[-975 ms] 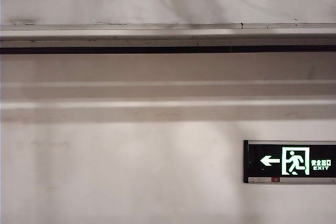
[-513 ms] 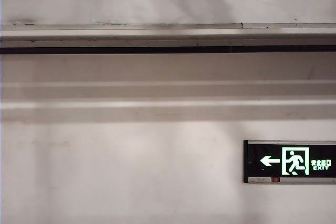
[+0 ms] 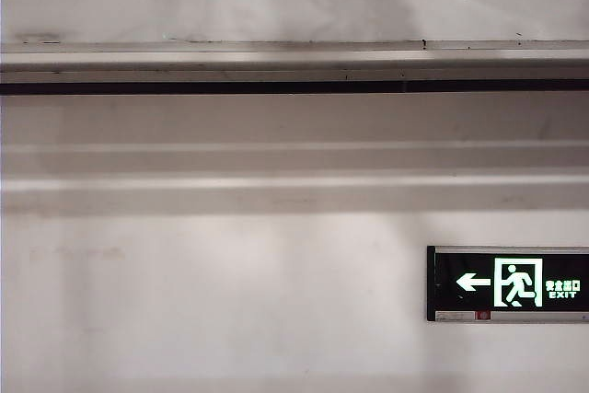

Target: Take a marker from the whiteboard tray, write "Hi!" on the whiteboard, and then put the marker back vertically into the whiteboard tray.

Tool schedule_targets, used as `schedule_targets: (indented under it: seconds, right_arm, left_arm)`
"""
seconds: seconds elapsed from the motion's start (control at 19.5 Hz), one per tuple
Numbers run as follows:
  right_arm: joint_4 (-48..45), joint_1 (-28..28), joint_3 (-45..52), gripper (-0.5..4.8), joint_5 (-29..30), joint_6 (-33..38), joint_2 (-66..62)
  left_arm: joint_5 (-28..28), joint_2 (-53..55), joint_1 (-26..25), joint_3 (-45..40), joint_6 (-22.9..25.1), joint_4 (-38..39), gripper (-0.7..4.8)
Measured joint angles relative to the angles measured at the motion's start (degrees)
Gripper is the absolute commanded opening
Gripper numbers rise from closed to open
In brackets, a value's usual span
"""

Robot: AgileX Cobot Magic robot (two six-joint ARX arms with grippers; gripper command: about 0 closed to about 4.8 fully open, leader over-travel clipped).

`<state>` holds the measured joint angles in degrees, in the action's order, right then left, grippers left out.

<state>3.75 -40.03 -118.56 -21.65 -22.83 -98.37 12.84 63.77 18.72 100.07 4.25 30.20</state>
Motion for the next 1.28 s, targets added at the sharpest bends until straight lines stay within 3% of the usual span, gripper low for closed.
schedule_targets:
  seconds: [0.67, 1.28]
  right_arm:
    - [1.84, 1.6, 0.0, -0.06, 3.48, 0.0, -0.2]
    - [12.81, 1.4, 0.0, -0.06, 3.43, 0.94, -0.2]
  left_arm:
    - [0.09, -0.07, 0.0, 0.0, 0.0, 0.0, -0.06]
    - [1.16, -0.07, 0.0, 0.0, -0.02, 0.02, -0.06]
